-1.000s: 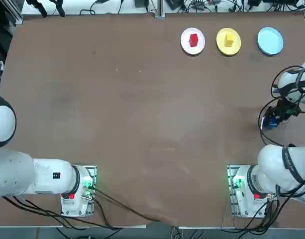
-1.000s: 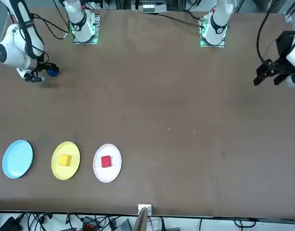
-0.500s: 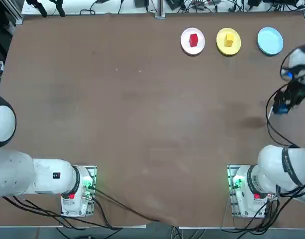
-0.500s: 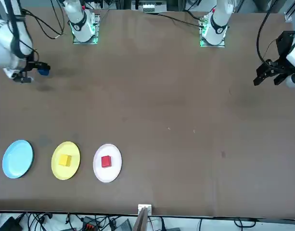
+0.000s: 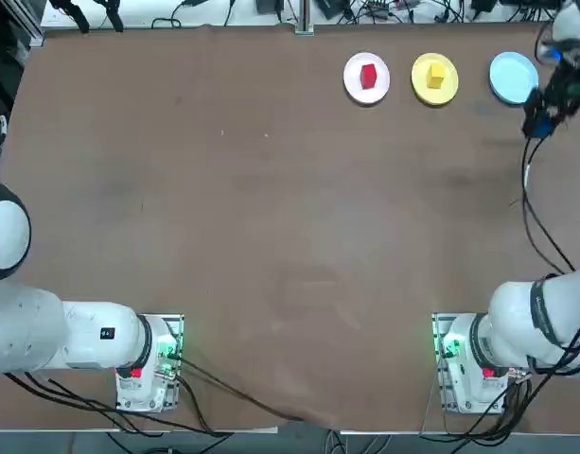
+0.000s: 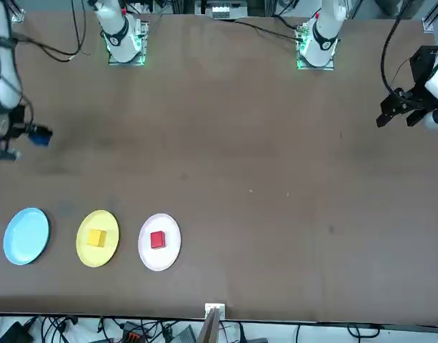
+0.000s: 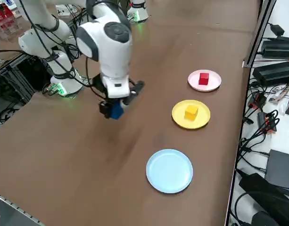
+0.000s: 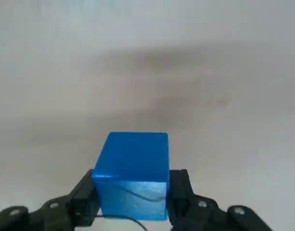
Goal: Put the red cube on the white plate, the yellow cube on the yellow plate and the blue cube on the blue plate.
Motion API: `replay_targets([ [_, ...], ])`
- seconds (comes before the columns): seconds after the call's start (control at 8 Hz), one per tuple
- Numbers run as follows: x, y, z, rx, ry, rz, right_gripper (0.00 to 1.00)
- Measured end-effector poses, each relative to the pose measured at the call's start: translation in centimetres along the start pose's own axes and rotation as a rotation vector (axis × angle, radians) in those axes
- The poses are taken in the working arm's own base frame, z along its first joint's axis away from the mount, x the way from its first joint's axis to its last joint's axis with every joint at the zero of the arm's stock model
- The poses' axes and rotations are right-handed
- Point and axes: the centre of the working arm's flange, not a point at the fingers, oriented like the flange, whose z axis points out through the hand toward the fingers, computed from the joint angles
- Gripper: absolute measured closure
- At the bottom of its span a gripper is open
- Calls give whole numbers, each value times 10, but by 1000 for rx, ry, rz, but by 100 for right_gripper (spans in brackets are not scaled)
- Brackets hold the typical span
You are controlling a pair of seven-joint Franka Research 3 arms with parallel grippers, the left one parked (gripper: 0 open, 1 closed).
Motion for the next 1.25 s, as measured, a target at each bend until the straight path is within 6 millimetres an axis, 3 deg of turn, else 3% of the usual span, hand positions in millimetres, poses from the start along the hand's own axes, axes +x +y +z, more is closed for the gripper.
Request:
replay_targets([
  [0.25, 70, 21, -5, -15, 63, 14, 30],
  [0.5, 124, 37, 19, -37, 155, 25, 30],
  [0.75, 153, 47, 45, -66, 262, 30, 30],
  [1.25, 174, 58, 77, -92, 370, 36, 30],
])
